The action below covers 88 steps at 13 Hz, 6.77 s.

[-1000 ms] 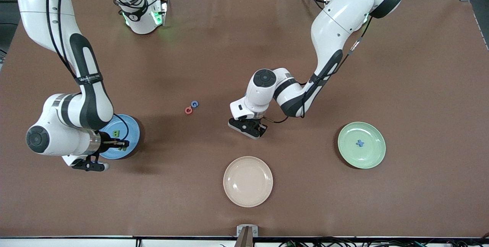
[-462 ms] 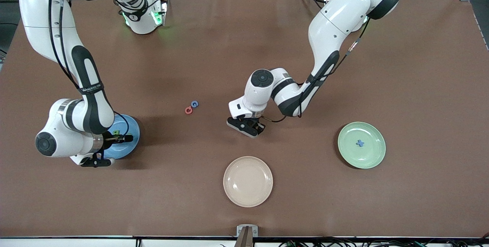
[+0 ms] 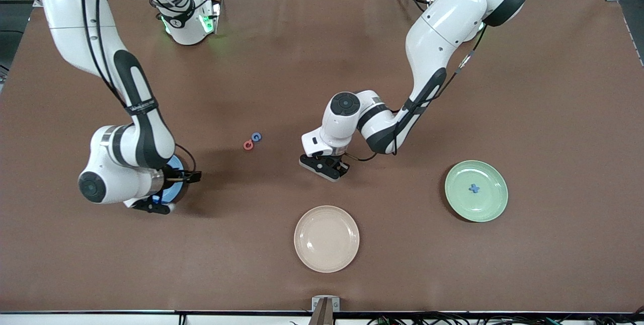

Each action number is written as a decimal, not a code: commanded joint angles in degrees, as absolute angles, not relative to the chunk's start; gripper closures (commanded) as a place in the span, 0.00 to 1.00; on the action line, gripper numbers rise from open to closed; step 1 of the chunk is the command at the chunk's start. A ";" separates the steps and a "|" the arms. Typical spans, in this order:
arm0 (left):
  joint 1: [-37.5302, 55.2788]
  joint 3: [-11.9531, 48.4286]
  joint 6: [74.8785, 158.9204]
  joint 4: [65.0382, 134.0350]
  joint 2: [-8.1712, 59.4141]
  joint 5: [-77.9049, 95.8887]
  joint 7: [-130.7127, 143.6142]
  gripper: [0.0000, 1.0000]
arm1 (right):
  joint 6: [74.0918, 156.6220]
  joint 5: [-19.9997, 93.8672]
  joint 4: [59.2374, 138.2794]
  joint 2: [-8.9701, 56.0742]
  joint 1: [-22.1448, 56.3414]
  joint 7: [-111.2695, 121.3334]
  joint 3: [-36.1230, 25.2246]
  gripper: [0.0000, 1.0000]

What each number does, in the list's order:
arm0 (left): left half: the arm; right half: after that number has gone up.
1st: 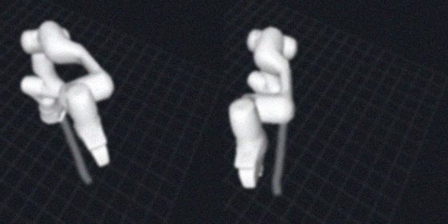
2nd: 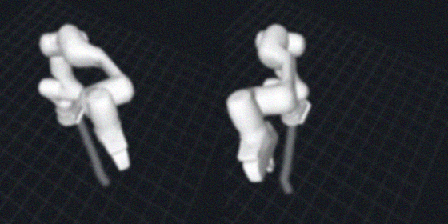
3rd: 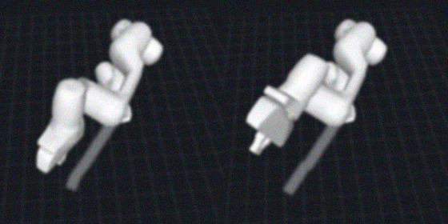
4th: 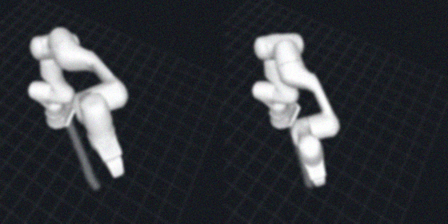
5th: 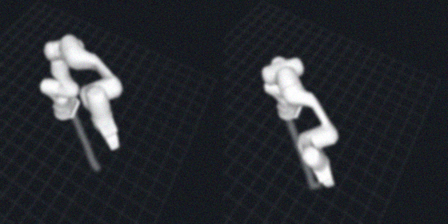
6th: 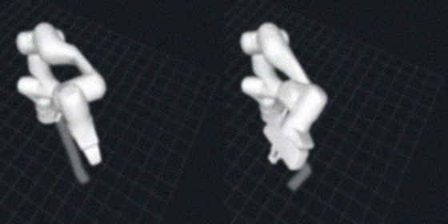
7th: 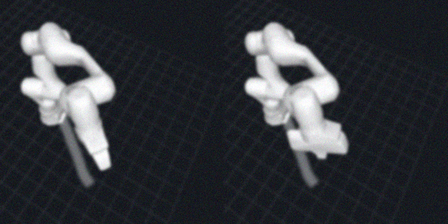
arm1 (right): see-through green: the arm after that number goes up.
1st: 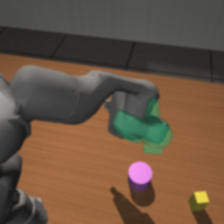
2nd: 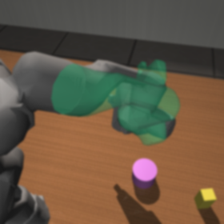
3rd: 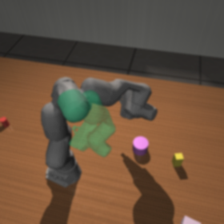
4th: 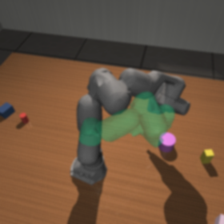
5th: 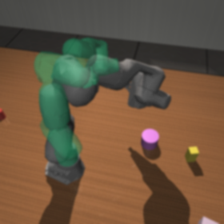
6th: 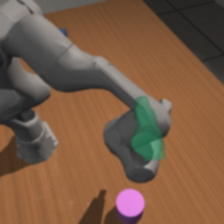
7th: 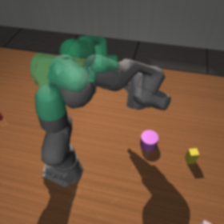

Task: Sort uppercase to blue plate, lowercase to green plate

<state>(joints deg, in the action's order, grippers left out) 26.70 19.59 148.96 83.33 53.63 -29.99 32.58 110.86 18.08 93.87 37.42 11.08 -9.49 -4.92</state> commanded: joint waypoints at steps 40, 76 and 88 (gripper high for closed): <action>-16.79 24.96 134.38 105.30 36.30 -31.29 16.87 0.80 | 122.61 11.34 98.17 34.54 5.54 16.34 -11.87 0.21; 19.51 34.80 130.60 88.07 50.27 -33.92 48.87 0.50 | 136.49 26.89 122.08 26.19 39.73 -35.86 -10.90 0.59; 25.14 27.86 135.35 87.02 51.68 -32.96 50.27 0.56 | 127.71 18.76 107.51 28.03 22.44 4.18 -19.86 0.87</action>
